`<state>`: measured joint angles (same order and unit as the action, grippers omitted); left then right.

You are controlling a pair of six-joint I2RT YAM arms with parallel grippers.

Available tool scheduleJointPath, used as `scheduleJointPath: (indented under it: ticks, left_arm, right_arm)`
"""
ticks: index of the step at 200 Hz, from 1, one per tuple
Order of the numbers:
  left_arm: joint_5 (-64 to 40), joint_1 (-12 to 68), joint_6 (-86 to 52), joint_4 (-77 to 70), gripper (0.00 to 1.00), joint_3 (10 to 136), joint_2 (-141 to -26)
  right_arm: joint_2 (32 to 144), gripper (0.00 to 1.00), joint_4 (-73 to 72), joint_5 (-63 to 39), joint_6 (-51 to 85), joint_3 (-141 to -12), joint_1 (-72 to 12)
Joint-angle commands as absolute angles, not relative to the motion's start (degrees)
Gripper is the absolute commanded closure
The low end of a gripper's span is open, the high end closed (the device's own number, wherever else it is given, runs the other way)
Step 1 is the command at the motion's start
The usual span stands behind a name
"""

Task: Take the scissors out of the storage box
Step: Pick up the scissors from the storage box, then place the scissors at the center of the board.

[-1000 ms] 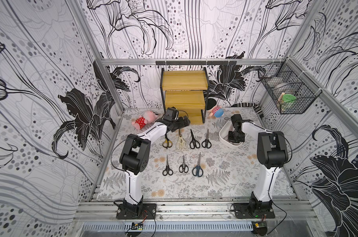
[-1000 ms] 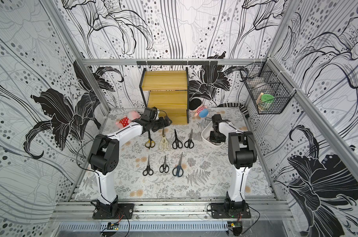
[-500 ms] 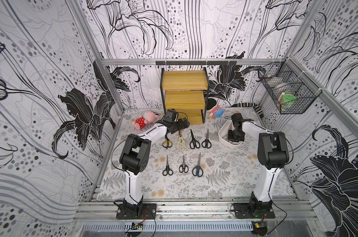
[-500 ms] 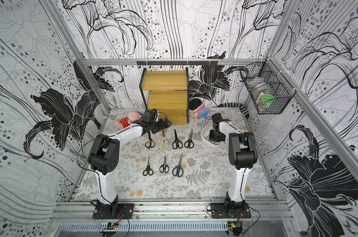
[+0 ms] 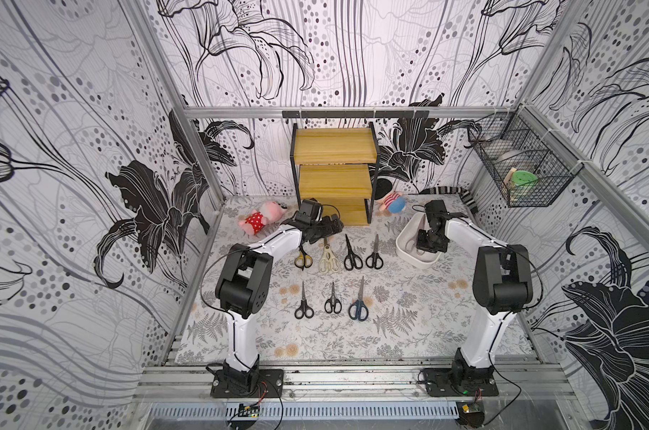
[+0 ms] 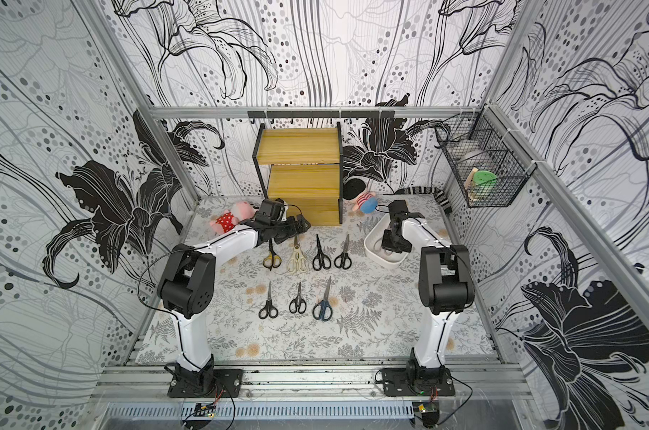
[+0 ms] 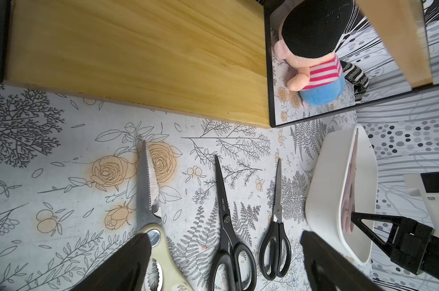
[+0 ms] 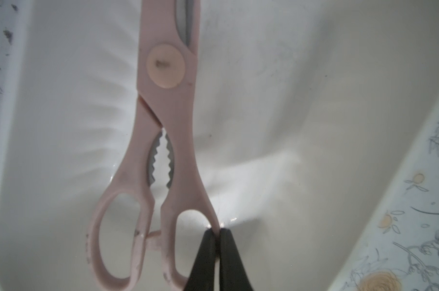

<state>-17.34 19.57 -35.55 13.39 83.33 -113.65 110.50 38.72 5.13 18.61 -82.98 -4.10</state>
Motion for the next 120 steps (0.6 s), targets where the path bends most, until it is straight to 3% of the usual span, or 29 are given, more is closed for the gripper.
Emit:
scheduleJointPath:
  ticks: [1, 48, 79, 120]
  left_arm:
    - [-16.4, 19.5, -35.6, 11.4, 0.02, 83.1, -111.6]
    - [-17.0, 19.3, -36.9, 10.6, 0.02, 81.0, -110.8]
    - [-16.6, 19.2, -37.4, 8.8, 0.02, 76.0, -107.0]
    - [-16.1, 19.2, -38.7, 8.0, 0.02, 69.4, -101.4]
  right_arm:
    - [109.4, 1.00, 40.0, 5.9, 19.5, -83.6, -3.2]
    - [105.8, 1.00, 43.3, 3.4, 17.9, -87.9, -3.0]
    - [99.7, 1.00, 40.5, -2.9, 18.3, -84.0, -3.5]
    - [95.9, 1.00, 42.9, -2.0, 16.9, -79.3, -12.5]
